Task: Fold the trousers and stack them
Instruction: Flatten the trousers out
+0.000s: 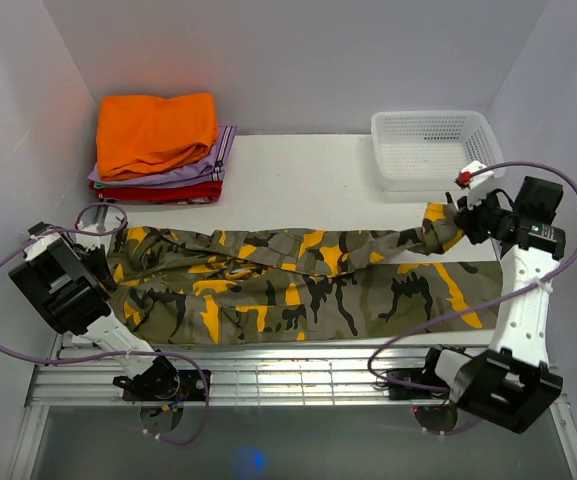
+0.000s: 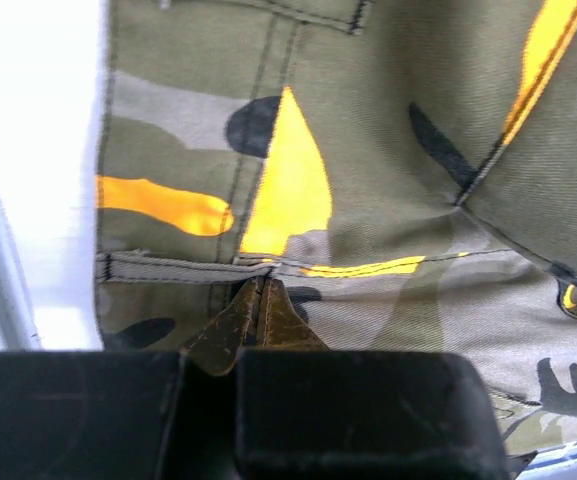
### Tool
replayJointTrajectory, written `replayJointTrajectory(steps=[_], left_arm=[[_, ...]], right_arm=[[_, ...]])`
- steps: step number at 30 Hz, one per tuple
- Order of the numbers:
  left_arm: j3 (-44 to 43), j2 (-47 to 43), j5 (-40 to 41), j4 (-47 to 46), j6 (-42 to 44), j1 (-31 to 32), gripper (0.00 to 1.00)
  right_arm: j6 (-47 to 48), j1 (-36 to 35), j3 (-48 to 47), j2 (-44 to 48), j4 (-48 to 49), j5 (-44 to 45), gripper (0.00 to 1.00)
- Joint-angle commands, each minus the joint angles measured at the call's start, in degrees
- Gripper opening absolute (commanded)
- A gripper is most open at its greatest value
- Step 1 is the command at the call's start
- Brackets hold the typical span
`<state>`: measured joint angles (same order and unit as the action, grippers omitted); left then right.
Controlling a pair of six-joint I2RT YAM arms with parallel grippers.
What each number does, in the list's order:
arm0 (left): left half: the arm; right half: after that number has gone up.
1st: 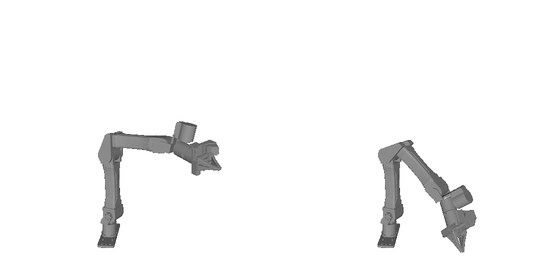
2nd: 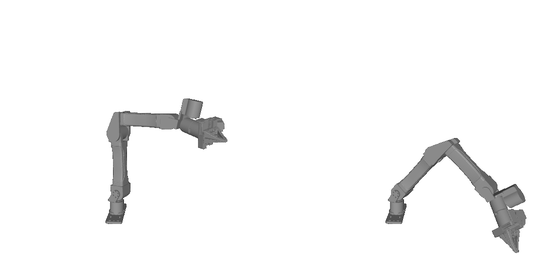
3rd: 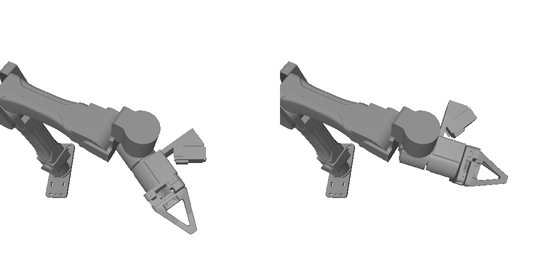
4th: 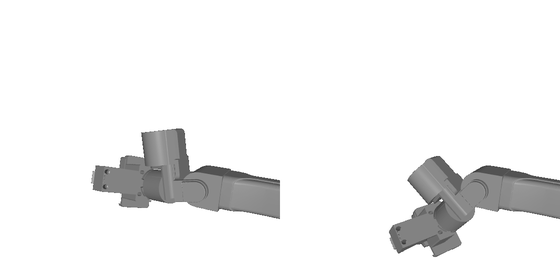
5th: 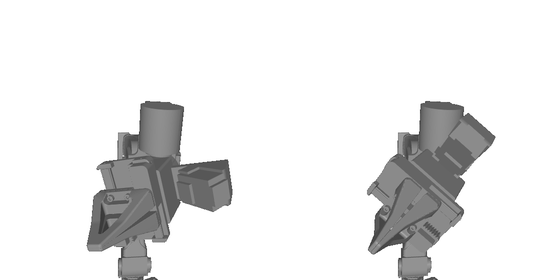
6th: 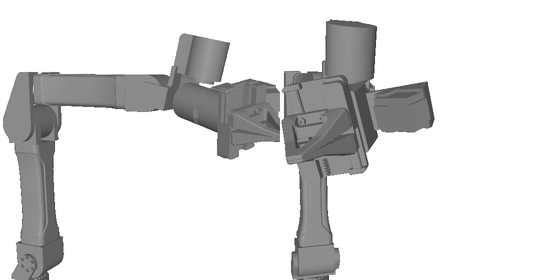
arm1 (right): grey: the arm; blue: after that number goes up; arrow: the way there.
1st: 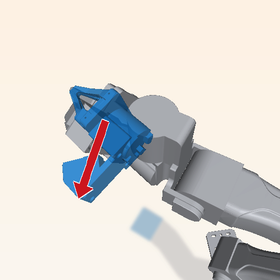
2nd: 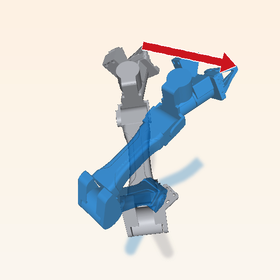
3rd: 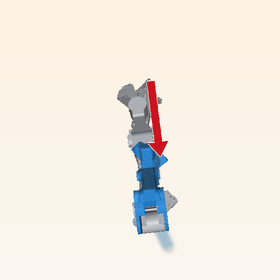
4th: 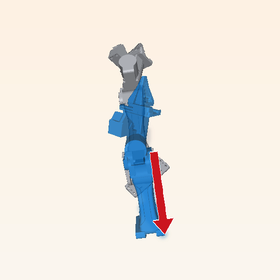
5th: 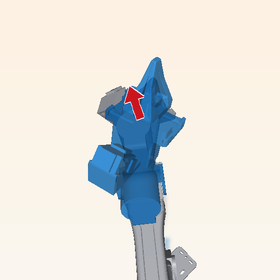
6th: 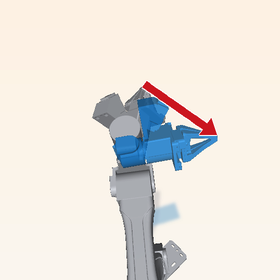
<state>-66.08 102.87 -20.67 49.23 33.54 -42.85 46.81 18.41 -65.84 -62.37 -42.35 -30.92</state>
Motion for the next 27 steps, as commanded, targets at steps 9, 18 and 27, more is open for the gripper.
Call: replayJointTrajectory(steps=[9, 18, 27], left_arm=[[-2.91, -0.91, -1.56, -1.95, 0.47, -1.8, 0.0], [-8.71, -10.92, -23.09, 9.56, 15.66, -0.75, 0.46], [-6.78, -21.57, -27.5, 11.33, 24.2, 15.67, 0.59]], right_arm=[[11.54, 27.19, -9.37, -25.95, -7.03, -7.41, 0.44], [36.74, 25.1, -16.09, -23.51, -26.1, -11.89, 0.92], [48.28, 7.79, 7.2, -6.55, -17.96, -3.02, 0.91]])
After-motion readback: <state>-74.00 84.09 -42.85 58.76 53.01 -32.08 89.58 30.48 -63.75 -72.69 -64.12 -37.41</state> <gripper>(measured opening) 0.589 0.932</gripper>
